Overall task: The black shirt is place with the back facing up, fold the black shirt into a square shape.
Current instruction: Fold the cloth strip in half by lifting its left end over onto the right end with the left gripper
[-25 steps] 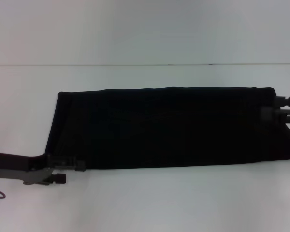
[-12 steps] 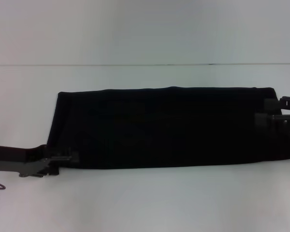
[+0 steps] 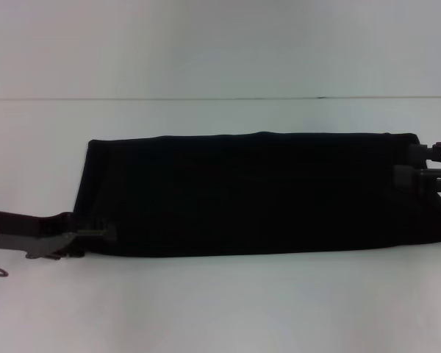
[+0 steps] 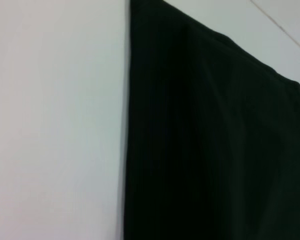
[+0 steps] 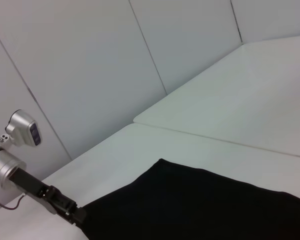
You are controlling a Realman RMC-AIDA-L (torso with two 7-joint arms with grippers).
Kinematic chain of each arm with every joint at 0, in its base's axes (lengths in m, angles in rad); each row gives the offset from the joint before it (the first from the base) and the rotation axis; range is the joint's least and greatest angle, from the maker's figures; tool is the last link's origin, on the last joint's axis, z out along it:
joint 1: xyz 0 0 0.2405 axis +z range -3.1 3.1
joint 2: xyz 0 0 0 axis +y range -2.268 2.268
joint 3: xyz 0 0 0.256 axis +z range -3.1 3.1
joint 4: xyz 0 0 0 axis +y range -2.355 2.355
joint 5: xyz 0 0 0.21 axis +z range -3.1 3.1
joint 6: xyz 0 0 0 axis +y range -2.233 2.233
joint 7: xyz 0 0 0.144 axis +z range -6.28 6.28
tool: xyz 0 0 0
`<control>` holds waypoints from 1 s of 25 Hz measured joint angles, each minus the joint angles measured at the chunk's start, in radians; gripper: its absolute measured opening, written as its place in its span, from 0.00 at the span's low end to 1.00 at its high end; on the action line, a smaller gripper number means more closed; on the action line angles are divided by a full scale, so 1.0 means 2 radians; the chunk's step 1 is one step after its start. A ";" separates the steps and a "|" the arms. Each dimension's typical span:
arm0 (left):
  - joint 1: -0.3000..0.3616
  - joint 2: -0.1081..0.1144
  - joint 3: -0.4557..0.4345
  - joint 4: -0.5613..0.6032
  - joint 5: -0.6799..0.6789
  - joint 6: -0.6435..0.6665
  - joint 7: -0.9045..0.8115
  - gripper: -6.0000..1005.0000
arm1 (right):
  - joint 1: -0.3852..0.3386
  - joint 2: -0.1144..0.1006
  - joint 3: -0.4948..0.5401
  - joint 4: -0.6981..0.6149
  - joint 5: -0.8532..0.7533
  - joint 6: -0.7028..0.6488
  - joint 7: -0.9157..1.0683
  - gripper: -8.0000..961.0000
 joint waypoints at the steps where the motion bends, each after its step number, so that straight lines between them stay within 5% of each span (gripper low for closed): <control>1: -0.001 0.000 0.000 0.000 0.000 0.000 0.001 0.88 | 0.000 0.000 0.000 0.000 0.000 -0.001 0.000 0.94; 19: -0.007 0.002 0.001 0.000 -0.002 -0.011 0.013 0.87 | -0.003 0.001 0.001 0.000 0.000 0.003 0.001 0.94; 25: -0.007 0.002 0.001 -0.007 -0.004 -0.014 0.017 0.62 | -0.003 0.001 0.001 0.000 0.000 0.003 0.000 0.94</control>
